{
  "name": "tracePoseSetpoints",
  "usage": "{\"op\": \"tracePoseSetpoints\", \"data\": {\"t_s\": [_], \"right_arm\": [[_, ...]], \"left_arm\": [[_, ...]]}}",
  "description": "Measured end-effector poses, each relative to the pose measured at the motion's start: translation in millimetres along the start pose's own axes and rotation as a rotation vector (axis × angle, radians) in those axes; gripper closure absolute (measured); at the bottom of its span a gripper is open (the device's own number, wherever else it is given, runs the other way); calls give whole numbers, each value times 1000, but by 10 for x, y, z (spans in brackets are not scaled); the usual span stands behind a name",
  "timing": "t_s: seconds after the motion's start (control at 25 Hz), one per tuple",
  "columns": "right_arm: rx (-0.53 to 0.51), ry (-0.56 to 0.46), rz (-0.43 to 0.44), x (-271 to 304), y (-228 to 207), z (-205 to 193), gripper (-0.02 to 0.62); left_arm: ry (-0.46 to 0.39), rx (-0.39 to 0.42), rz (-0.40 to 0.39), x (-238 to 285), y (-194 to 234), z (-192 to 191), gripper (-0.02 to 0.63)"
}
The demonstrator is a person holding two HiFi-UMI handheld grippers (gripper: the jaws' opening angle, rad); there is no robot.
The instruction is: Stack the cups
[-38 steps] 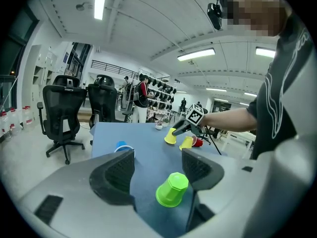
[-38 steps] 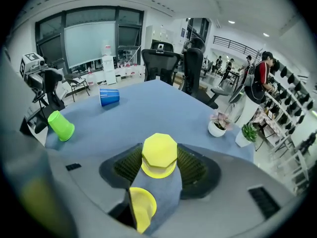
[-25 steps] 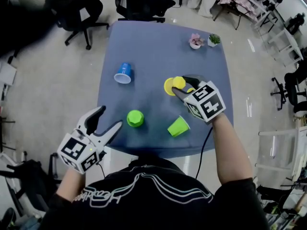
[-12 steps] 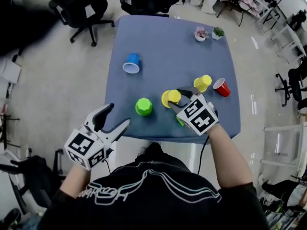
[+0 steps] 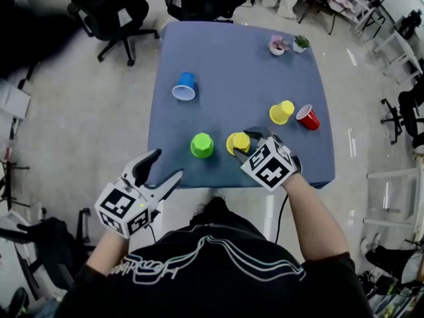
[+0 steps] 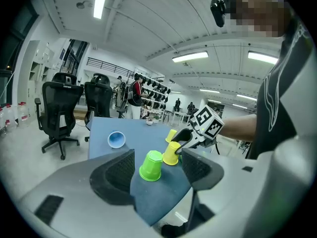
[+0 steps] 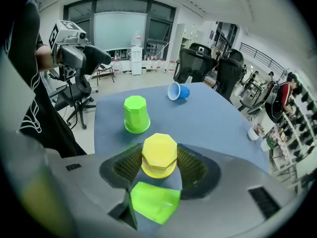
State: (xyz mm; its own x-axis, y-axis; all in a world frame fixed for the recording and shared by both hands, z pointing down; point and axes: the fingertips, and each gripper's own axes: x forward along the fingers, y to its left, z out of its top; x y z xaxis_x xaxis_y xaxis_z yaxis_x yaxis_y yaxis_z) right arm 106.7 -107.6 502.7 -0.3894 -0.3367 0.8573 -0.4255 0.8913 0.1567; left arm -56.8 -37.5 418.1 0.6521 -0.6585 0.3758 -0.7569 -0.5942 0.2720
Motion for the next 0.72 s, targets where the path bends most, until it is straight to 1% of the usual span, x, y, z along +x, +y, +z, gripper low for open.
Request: {"op": "tracePoseSetpoints", "data": {"t_s": [0.16, 0.32, 0.44, 0.56, 0.72], "right_arm": [[-8, 11, -6, 35, 42, -43, 359], [2, 14, -7, 48, 53, -75, 354], [10, 12, 3, 73, 94, -86, 336], [14, 12, -8, 78, 117, -103, 336], [10, 11, -15, 76, 129, -58, 345]], "left_arm": [[5, 4, -1, -24, -10, -38, 295], [6, -10, -5, -39, -19, -82, 295], [5, -7, -10, -55, -28, -85, 295], [5, 5, -16, -62, -64, -97, 295], [8, 1, -15, -91, -73, -103, 295]]}}
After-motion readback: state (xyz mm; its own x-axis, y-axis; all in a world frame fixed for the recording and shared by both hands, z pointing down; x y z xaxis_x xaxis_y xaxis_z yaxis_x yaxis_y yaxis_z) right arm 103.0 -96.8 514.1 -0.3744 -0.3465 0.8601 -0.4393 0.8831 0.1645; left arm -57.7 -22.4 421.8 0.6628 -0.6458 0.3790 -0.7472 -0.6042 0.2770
